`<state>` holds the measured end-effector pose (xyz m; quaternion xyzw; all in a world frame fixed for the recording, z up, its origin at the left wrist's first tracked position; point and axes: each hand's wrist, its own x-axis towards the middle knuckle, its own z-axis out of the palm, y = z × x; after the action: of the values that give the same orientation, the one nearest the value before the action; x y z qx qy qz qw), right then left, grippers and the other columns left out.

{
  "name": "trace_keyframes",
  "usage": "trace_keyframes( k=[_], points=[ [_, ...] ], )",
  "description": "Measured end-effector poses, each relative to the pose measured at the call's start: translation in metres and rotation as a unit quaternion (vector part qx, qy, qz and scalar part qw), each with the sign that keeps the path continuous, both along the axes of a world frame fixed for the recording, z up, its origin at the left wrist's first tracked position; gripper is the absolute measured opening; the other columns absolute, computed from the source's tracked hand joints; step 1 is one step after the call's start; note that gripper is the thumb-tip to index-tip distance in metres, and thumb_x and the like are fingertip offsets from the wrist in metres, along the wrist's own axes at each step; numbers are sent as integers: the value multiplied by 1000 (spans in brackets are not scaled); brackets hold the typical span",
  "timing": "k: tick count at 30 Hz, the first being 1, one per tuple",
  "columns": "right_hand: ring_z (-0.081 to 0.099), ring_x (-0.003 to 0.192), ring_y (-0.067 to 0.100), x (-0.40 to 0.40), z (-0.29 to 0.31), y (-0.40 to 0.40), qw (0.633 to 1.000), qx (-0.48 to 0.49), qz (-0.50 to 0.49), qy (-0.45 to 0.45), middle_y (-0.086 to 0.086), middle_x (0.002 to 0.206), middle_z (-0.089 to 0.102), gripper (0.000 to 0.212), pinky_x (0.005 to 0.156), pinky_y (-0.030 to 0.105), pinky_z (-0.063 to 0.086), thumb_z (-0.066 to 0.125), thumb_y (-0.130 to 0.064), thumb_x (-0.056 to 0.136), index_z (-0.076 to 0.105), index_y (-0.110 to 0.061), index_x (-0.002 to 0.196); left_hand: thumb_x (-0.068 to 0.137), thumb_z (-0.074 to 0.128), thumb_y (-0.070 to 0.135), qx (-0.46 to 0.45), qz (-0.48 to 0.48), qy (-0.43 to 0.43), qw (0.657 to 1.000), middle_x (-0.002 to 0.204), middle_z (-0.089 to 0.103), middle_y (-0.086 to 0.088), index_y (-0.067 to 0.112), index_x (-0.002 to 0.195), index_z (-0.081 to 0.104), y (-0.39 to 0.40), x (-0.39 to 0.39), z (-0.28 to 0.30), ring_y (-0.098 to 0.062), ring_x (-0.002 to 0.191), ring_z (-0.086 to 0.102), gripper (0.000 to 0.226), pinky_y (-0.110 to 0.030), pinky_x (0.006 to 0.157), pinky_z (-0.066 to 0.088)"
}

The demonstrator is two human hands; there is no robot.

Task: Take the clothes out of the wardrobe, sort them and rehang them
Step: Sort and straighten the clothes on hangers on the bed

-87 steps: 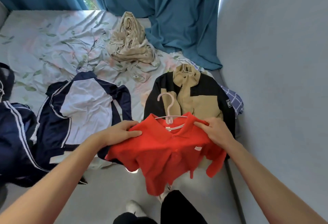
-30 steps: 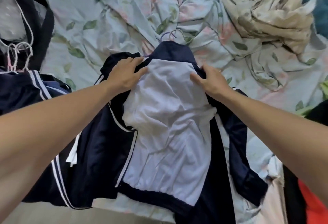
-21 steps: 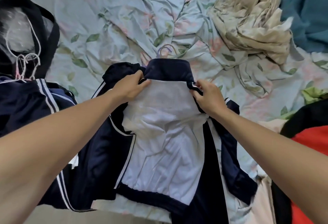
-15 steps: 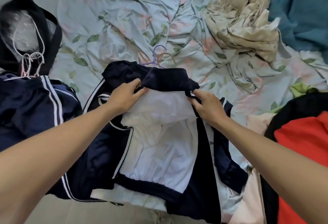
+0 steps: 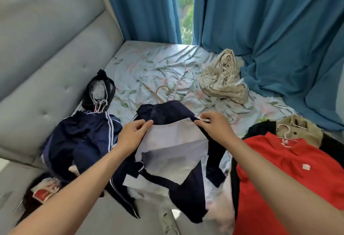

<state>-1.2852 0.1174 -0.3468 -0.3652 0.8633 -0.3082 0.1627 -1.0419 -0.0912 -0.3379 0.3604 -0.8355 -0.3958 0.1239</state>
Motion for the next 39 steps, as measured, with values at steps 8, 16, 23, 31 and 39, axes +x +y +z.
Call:
trace_keyframes(
  k=[8, 16, 23, 31, 39],
  points=[
    [57, 122, 16, 157, 136, 63, 984, -145, 79, -61, -10, 127, 62, 45, 101, 42, 51, 57, -49, 95, 60, -36, 137, 100, 62, 50, -95, 74, -13, 993, 59, 48, 6, 24, 68, 44, 132, 103, 132, -14, 58, 46, 45, -38, 57, 33],
    [53, 67, 20, 224, 193, 65, 968, -242, -23, -60, -1, 71, 57, 33, 62, 38, 38, 47, -29, 109, 55, -12, 82, 106, 52, 36, -72, 60, 6, 996, 66, 54, 2, 24, 76, 44, 224, 131, 142, -17, 64, 54, 33, -44, 61, 45],
    [44, 71, 17, 256, 186, 60, 934, -284, -41, -210, 6, 75, 45, 33, 67, 27, 38, 41, -18, 112, 44, -3, 83, 109, 53, 32, 159, 0, 72, 985, 72, 54, 8, 16, 86, 62, 225, 178, 143, -7, 72, 51, 30, -29, 70, 44],
    [36, 67, 26, 276, 182, 61, 922, -285, -25, -260, -1, 70, 38, 30, 63, 27, 44, 35, -10, 114, 43, -8, 85, 106, 59, 28, -17, -11, 97, 995, 126, 57, 15, 35, 133, 56, 145, 213, 135, -2, 121, 51, 29, -26, 101, 41],
    [33, 57, 14, 291, 201, 96, 913, -332, -148, -186, 3, 68, 33, 29, 51, 24, 37, 31, -6, 113, 42, -9, 87, 101, 47, 60, -76, -274, -48, 958, 104, 68, 14, 35, 106, 63, 128, 178, 113, -9, 102, 64, 31, -44, 92, 54]
  ],
)
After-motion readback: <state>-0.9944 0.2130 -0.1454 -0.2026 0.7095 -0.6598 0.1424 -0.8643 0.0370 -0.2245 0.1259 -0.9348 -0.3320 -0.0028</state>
